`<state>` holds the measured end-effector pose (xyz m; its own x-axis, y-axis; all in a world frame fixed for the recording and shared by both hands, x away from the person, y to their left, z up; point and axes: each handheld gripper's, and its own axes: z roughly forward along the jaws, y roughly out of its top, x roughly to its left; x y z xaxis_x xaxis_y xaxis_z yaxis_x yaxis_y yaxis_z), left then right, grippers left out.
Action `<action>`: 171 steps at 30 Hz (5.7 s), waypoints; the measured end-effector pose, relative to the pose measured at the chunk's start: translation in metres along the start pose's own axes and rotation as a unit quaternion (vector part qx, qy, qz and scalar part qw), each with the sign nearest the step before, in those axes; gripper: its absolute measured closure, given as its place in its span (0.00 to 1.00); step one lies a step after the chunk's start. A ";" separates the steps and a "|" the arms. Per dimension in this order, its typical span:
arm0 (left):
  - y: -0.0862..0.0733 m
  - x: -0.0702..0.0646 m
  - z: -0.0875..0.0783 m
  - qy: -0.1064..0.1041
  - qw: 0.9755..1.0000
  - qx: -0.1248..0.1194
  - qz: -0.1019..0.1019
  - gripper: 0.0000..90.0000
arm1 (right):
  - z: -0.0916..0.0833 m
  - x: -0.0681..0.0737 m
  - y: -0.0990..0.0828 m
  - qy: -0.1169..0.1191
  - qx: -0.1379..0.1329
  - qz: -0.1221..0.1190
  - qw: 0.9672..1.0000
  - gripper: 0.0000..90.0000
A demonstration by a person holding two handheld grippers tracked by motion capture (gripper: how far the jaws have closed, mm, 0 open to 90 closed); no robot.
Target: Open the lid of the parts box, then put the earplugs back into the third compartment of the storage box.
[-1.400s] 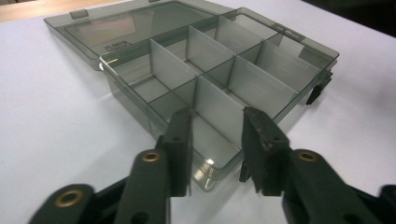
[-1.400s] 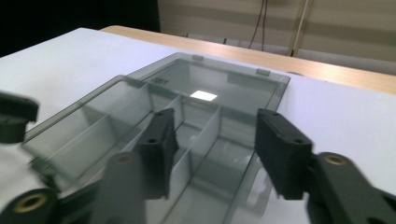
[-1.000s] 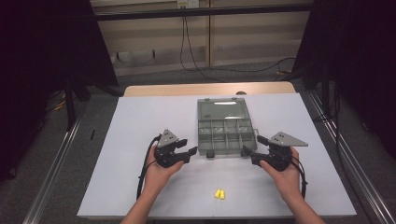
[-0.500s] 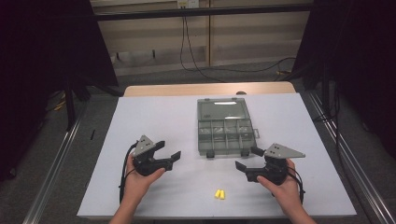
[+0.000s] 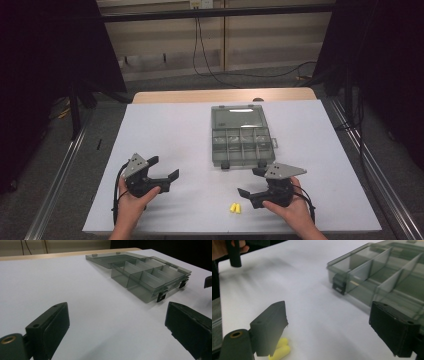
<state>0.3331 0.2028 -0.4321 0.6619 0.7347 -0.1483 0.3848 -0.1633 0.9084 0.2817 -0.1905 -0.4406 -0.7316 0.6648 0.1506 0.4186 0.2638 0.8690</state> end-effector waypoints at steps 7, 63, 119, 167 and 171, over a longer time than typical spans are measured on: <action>-0.004 0.002 -0.004 -0.004 1.000 -0.010 0.002 0.04 | 0.006 0.012 -0.006 0.037 0.033 -0.012 0.999 0.20; -0.005 0.002 0.000 -0.019 1.000 -0.005 0.010 0.04 | -0.012 0.003 -0.001 0.065 0.057 -0.048 0.995 0.78; -0.006 0.003 -0.006 -0.028 0.999 -0.037 0.020 0.04 | 0.013 -0.063 0.059 -0.042 0.036 0.000 0.998 0.79; -0.006 0.002 -0.004 -0.036 0.999 -0.029 0.023 0.04 | 0.049 -0.102 0.075 -0.125 0.057 0.043 0.990 0.78; -0.007 0.002 -0.004 -0.037 0.999 -0.028 0.022 0.04 | 0.050 -0.105 0.075 -0.132 0.055 0.046 0.989 0.77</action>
<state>0.3293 0.2079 -0.4367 0.7242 0.6765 -0.1339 0.3183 -0.1555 0.9352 0.4170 -0.2058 -0.4150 -0.5281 0.8448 0.0861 0.5437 0.2585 0.7985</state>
